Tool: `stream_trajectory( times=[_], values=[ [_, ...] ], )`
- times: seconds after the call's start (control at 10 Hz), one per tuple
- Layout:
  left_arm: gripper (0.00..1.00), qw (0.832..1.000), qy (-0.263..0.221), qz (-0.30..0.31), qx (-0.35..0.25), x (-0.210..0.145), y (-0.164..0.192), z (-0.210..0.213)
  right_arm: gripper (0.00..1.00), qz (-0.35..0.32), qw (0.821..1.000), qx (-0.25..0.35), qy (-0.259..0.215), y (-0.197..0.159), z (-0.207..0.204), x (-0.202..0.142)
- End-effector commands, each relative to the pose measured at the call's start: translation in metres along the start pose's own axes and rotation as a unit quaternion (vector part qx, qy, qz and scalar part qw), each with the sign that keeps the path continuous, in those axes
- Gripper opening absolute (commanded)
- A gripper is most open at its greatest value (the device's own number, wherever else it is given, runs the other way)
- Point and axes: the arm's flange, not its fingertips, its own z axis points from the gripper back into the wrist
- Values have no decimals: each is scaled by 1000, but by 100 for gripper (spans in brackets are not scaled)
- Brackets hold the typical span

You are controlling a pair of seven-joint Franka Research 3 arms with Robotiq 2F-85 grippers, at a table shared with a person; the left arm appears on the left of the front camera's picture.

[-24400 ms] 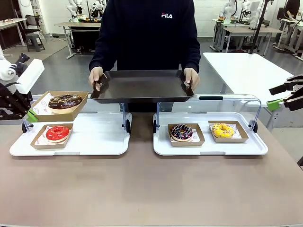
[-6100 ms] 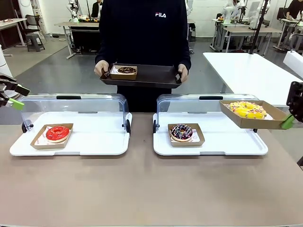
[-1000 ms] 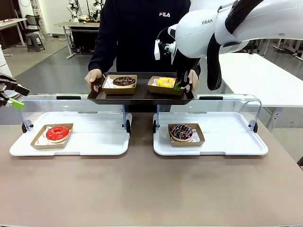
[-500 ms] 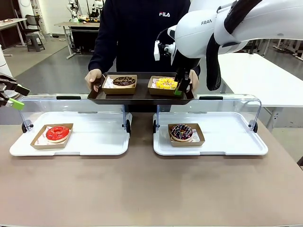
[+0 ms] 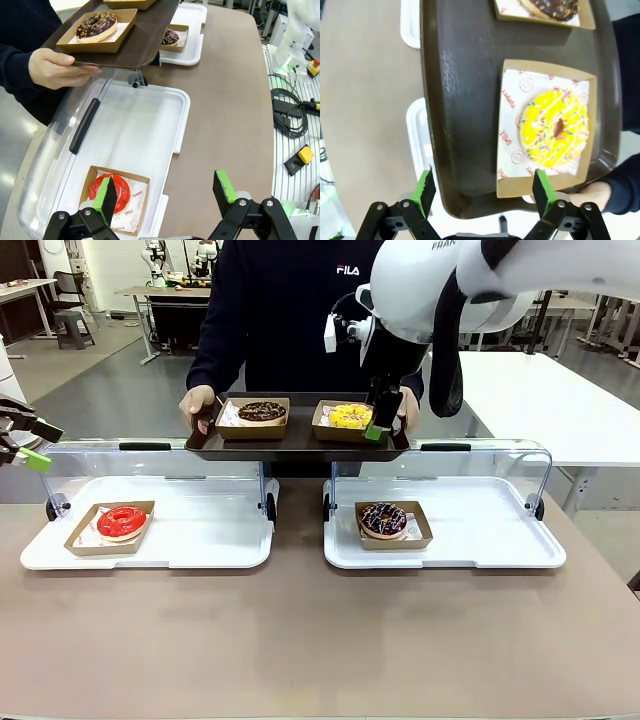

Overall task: Provide the desired donut to the person.
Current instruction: Place the picked Paper togo box onto the Handle tray extended by the person.

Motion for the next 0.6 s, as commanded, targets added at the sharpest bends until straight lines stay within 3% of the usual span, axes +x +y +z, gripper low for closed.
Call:
stream_trajectory(
  times=[0.0,0.1,0.2,0.5],
  values=[
    [100,1000,-8,-1,0,1,1,-1,100,-18,999,22,-19,-2,12,-8],
    [100,1000,-8,-1,0,1,1,-1,100,-42,999,30,-1,-1,27,-11],
    [100,1000,-8,-1,0,1,1,-1,100,-11,1000,10,-8,0,4,-2],
    [100,1000,-8,-1,0,1,1,-1,100,-11,1000,10,-8,0,4,-2]
  ],
)
